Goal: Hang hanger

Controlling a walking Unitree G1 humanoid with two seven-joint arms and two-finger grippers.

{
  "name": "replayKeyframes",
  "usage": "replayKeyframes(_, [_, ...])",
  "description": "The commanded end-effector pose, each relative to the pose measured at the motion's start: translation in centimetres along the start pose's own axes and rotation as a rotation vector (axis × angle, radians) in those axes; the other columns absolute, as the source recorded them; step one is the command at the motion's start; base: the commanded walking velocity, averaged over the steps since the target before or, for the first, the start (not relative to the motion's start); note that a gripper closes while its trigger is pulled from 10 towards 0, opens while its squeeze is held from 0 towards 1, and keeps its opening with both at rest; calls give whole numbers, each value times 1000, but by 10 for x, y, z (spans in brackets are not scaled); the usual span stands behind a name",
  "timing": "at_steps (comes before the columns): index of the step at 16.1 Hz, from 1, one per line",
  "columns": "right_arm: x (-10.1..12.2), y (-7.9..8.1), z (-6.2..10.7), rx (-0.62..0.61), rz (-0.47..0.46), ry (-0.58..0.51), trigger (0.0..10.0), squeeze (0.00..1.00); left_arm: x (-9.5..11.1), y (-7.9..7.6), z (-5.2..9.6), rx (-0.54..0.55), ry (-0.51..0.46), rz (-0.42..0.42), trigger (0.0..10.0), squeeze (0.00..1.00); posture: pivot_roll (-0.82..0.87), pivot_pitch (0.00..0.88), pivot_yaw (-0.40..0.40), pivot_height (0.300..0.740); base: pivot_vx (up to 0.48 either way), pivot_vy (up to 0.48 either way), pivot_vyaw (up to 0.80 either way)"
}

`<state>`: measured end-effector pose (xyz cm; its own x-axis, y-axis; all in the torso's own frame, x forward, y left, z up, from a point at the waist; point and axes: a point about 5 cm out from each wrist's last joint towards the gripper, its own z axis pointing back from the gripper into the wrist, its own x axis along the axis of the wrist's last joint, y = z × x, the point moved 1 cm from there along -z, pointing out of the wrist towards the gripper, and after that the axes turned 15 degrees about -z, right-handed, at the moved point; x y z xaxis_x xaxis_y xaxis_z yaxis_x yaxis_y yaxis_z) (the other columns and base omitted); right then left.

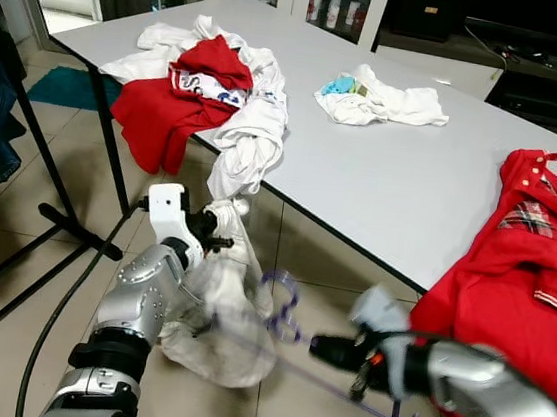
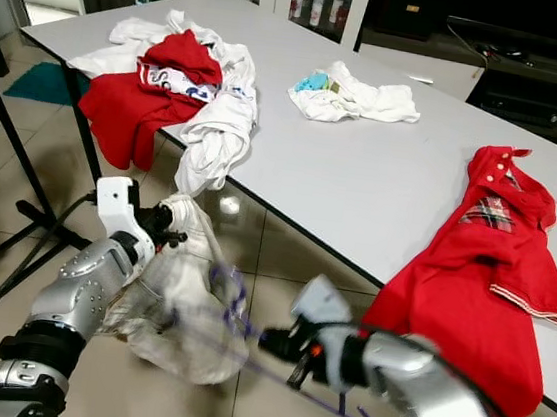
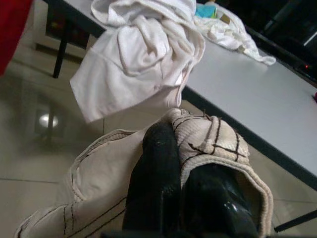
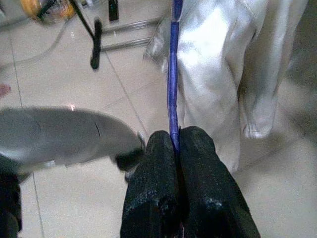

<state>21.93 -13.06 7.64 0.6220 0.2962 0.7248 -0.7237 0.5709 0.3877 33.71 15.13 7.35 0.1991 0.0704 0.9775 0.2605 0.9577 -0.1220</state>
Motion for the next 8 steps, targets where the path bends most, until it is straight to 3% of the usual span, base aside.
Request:
replayKeyframes(1, [-2,-8,-7,-70,4,30,10000,267,11,-4,-4,-8,-42,-12,10000,0,-15,0,-29,740,0,0,0])
replayKeyframes(4, [-4,-19,-26,-165,3,51,10000,267,11,-2,-4,-7,-43,-12,10000,0,-12,0,-27,740,0,0,0])
replayKeyframes(8, [0,-22,-26,-165,14,34,10000,271,11,-1,-3,-2,-41,-18,10000,0,-5,0,-24,740,0,0,0])
